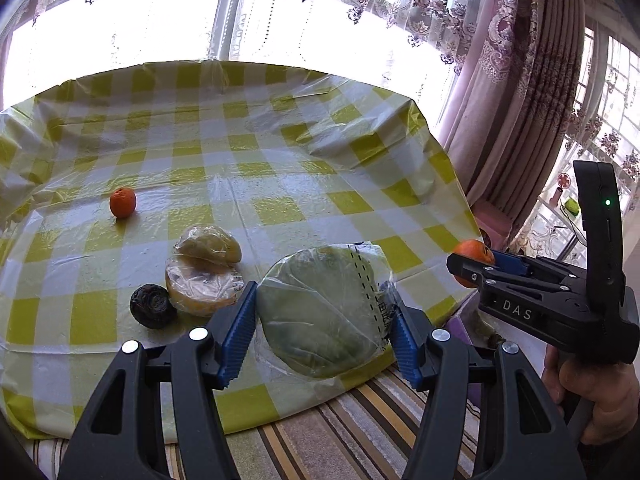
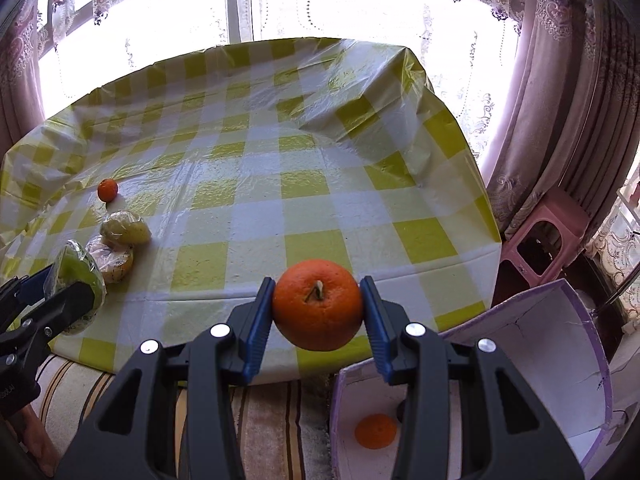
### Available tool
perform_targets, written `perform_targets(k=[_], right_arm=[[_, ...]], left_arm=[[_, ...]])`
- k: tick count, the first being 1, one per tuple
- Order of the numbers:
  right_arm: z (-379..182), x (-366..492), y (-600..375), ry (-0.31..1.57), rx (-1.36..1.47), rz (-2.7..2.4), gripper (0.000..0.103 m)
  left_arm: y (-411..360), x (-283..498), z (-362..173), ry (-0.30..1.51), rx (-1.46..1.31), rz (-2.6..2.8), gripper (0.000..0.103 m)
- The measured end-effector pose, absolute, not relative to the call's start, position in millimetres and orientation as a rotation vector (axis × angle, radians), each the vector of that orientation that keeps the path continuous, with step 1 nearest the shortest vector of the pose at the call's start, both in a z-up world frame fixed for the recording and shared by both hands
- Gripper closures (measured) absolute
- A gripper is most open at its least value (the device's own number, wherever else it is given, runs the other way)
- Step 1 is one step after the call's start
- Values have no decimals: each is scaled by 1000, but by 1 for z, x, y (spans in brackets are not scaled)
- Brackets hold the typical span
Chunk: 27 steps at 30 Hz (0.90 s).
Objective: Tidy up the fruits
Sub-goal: 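Carry the cabbage and orange into the white box and open both grippers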
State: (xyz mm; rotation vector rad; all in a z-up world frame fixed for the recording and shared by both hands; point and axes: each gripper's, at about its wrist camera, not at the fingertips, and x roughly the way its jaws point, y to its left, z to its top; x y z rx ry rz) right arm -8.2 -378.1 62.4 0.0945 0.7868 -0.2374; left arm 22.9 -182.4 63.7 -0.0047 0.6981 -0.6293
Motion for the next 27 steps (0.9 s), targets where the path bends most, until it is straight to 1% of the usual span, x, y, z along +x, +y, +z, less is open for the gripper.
perform_targets(k=[16, 23, 27], right_arm=[[46, -74, -462, 811, 144, -399, 60], [24, -99, -496, 863, 163, -466, 60], [13, -106, -509, 898, 155, -495, 60]], left_arm=[[-284, -23, 51, 758, 156, -841, 45], [-346, -46, 32, 819, 298, -951, 45], [-379, -55, 15, 887, 384, -1013, 45]])
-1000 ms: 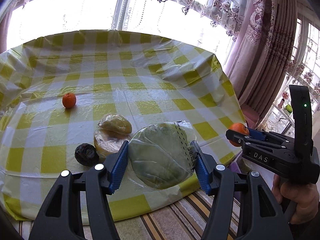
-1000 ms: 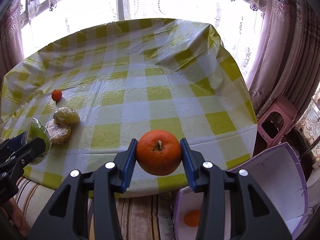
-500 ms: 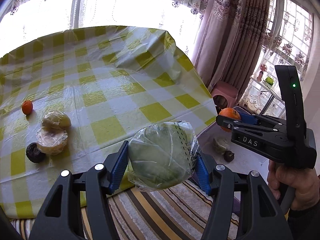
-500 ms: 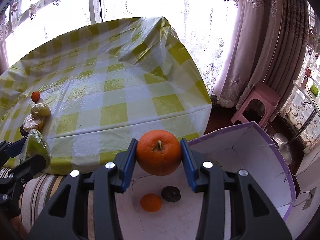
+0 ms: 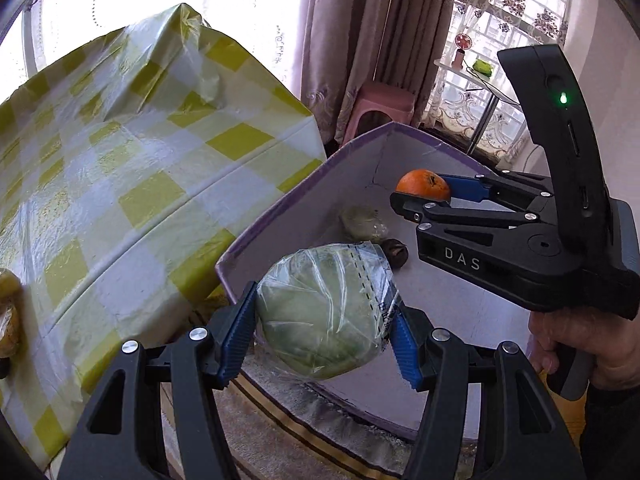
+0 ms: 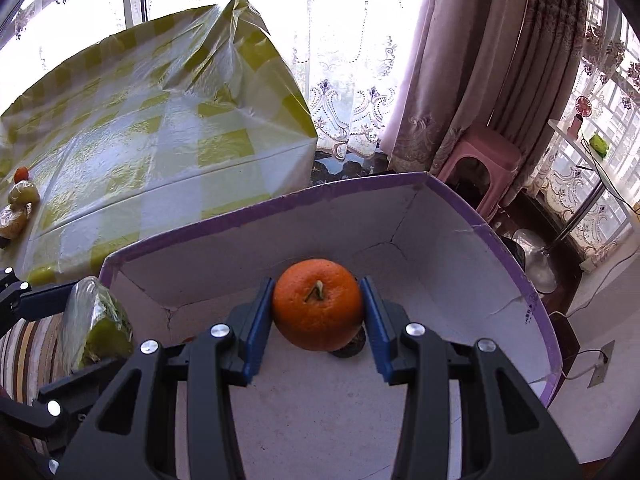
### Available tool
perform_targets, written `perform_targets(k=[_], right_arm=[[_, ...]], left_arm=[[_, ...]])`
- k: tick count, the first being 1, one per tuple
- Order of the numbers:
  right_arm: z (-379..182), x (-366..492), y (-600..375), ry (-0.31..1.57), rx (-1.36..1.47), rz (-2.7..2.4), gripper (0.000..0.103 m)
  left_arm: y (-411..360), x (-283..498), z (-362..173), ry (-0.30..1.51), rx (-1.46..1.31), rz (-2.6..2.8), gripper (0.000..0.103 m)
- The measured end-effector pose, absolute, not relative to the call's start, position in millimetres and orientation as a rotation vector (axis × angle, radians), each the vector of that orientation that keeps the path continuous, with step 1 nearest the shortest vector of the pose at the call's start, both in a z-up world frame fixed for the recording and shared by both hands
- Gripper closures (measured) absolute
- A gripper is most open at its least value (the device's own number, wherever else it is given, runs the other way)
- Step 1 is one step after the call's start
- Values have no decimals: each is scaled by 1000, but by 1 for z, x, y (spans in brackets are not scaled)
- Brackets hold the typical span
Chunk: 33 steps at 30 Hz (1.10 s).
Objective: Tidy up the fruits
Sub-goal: 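Carry the cabbage and orange into the white box and open both grippers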
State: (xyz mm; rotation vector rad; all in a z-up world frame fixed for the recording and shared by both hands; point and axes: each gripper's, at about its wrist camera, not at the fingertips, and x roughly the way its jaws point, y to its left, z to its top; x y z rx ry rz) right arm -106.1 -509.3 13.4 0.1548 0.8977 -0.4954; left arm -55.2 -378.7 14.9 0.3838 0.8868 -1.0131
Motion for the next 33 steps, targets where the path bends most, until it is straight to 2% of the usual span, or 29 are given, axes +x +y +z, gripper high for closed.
perform_targets(k=[13, 14, 17, 19, 22, 24, 29, 33], right_arm=[[-19, -91, -522, 1058, 93, -479, 59], [-20, -91, -520, 1059, 85, -477, 58], [-19, -90, -519, 1053, 82, -479, 46], [-19, -90, -519, 1052, 89, -472, 45], [-18, -92, -521, 1049, 91, -474, 41], [-17, -91, -521, 1046, 91, -477, 35], [-14, -91, -521, 1031, 88, -487, 25], [-8, -95, -522, 1007, 99, -504, 22]], left_arm=[[-432, -82, -36, 949, 684, -1048, 44], [-431, -81, -36, 951, 680, -1049, 44], [-430, -80, -38, 954, 678, -1043, 44], [-431, -82, -40, 947, 691, -1042, 44], [-429, -82, -40, 945, 678, -1052, 37], [-427, -81, -38, 945, 662, -1051, 31], [-421, -80, -32, 940, 618, -1055, 27], [-413, -77, -23, 922, 570, -1050, 18]])
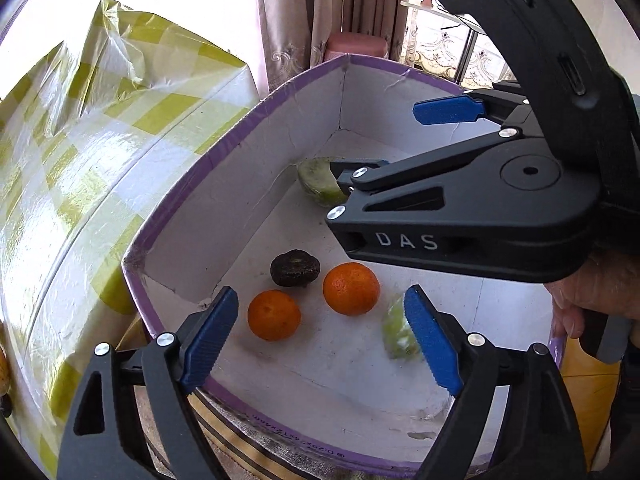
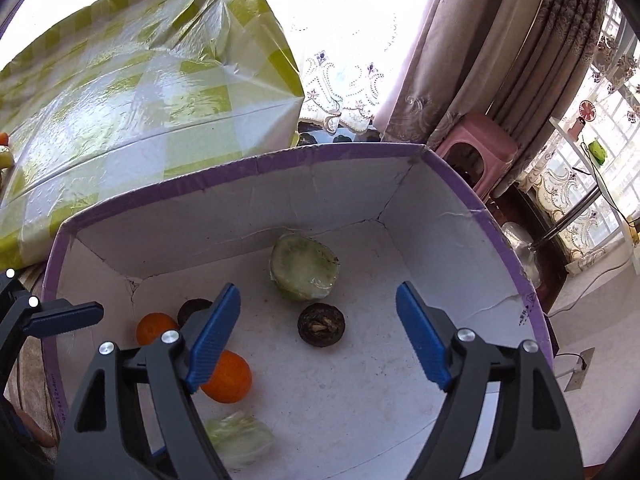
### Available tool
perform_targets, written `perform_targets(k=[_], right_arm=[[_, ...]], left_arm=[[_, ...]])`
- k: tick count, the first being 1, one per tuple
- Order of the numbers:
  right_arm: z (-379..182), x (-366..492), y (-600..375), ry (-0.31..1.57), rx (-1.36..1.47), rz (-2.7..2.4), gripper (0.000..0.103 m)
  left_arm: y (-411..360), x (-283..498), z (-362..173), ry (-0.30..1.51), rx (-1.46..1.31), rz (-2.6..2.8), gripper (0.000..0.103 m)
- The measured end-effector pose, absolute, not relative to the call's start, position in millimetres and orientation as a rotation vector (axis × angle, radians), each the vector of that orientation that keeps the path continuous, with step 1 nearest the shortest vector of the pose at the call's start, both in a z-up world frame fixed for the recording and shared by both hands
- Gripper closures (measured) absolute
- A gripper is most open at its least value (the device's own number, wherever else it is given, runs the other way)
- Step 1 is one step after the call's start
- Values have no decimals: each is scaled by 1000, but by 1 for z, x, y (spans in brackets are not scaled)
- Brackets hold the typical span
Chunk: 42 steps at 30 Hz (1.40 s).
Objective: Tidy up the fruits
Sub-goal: 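Carry the cabbage and orange into the white box and open both grippers, then withdraw both open grippers from the box toward the table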
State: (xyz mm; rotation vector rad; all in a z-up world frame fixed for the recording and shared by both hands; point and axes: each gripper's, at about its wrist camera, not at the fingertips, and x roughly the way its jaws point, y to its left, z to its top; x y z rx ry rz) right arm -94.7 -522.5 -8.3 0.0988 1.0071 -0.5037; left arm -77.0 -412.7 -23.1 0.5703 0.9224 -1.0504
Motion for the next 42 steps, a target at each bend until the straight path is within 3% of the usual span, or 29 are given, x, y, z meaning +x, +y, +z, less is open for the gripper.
perform_targets(k=[15, 42], right_arm=[[36, -93, -504, 845, 130, -516, 17], [59, 28, -331, 757, 142, -167, 12]], left_arm=[[-340, -26, 33, 772, 320, -886, 18], [-144, 130, 83, 697, 78, -500, 19]])
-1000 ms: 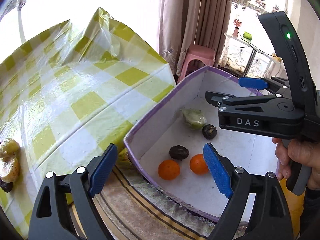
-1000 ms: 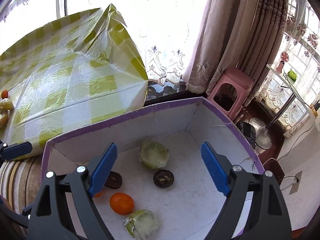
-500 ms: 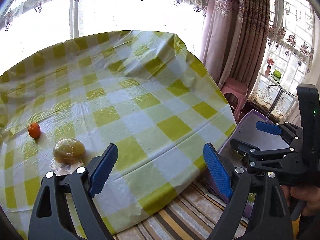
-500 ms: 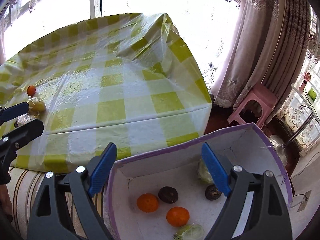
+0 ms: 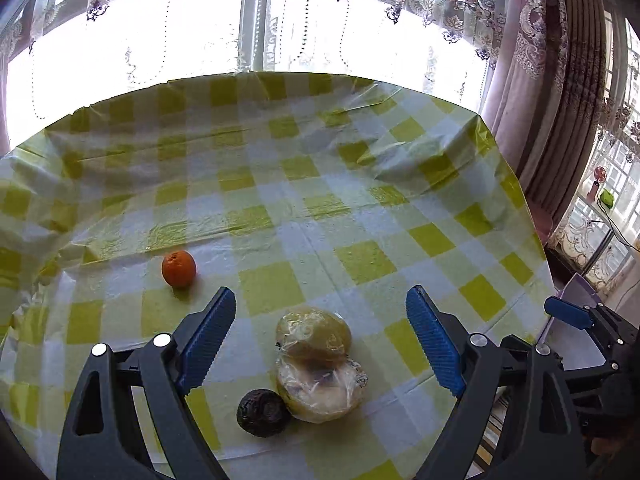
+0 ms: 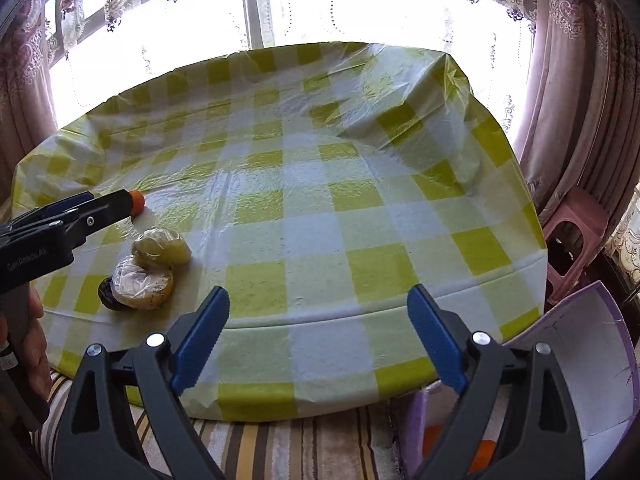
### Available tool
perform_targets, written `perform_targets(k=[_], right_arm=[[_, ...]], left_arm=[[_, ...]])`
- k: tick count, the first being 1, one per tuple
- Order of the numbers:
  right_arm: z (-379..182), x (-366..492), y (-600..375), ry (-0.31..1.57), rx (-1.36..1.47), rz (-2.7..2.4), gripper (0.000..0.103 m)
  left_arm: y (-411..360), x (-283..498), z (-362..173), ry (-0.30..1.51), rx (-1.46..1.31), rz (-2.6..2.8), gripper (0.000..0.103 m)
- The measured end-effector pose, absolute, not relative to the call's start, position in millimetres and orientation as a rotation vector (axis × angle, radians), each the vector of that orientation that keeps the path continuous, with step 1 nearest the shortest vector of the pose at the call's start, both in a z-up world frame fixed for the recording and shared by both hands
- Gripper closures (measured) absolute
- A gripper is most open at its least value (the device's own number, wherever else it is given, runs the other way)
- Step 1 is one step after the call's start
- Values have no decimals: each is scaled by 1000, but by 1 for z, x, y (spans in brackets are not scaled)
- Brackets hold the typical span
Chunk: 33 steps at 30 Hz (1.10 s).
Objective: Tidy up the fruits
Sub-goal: 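Withdraw both open grippers from the box toward the table, then grasp the orange with the left gripper while the right gripper grasps the bagged yellow fruit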
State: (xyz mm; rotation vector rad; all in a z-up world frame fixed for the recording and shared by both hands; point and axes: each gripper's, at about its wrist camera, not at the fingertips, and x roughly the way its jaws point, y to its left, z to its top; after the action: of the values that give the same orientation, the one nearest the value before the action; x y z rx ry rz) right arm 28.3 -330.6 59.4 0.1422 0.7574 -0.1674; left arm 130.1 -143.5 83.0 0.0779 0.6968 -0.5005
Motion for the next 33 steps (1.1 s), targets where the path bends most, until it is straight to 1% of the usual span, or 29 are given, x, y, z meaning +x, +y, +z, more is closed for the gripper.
perform_targets(k=[8, 13, 18, 22, 24, 31, 32, 33], right_arm=[[62, 63, -294, 748, 152, -94, 12], [59, 86, -270, 756, 147, -43, 11], [54, 107, -246, 777, 134, 11, 11], [48, 122, -229, 802, 121, 42, 10], [44, 129, -223, 815, 115, 52, 10], [30, 143, -217, 859, 125, 67, 10], [28, 145, -216, 864, 125, 66, 10], [27, 146, -216, 868, 126, 65, 10]], left_arm=[[-98, 173, 74, 735, 7, -394, 19], [-64, 201, 62, 777, -64, -317, 21], [-48, 219, 43, 820, -114, -286, 31], [-55, 233, 32, 847, -87, -306, 35], [-59, 240, 27, 863, -66, -306, 39], [-67, 260, 15, 888, -19, -304, 42], [-68, 263, 13, 891, -8, -303, 44], [-70, 265, 12, 896, 1, -300, 51]])
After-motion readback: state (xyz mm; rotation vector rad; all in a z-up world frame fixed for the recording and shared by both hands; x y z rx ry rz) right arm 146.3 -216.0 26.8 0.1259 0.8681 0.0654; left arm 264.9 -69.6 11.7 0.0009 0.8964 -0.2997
